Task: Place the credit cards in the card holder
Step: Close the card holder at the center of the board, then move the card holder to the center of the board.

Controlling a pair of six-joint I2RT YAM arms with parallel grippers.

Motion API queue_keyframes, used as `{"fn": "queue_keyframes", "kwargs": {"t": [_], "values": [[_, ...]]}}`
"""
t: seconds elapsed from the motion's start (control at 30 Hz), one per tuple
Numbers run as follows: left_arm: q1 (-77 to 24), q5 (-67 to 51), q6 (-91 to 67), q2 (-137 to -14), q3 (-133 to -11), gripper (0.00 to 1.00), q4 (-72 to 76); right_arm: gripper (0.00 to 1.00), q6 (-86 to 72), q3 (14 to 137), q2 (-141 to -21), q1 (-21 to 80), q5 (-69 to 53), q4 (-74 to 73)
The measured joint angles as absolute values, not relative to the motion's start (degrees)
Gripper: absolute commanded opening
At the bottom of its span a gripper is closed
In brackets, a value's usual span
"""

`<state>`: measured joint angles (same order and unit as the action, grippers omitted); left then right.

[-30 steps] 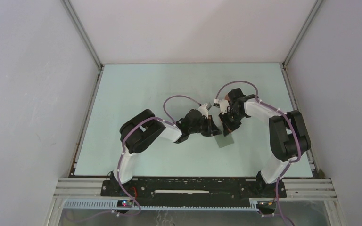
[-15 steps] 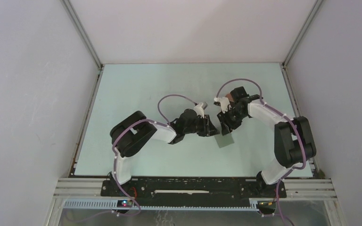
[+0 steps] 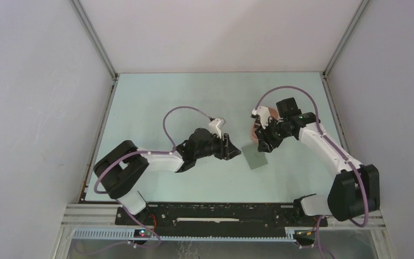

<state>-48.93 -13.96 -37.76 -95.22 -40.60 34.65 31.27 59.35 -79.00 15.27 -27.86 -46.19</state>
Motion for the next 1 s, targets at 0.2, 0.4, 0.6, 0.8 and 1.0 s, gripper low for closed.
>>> {"fn": "queue_keyframes", "kwargs": {"t": [0.2, 0.4, 0.6, 0.8, 1.0], "values": [[-48.99, -11.92, -31.07, -85.08, -35.55, 0.52, 32.36, 0.55, 33.3, 58.35, -70.5, 13.67, -29.74, -47.37], [-48.99, -10.57, -23.51, -77.21, -33.54, 0.56, 29.04, 0.56, 34.06, 57.36, -63.9, 12.71, -30.83, -47.35], [-48.93, -10.68, -16.43, -73.87, -33.78, 0.8, 28.01, 0.57, 34.22, 55.96, -59.68, 12.34, -31.24, -47.33], [-46.65, -15.62, -16.23, -82.3, -43.57, 0.8, 19.57, 0.57, 34.2, 55.18, -56.84, 12.34, -31.14, -47.07], [-45.93, -21.15, -16.23, -94.5, -53.87, 0.71, 13.89, 0.57, 34.17, 53.98, -54.85, 12.36, -30.48, -46.39]]}}
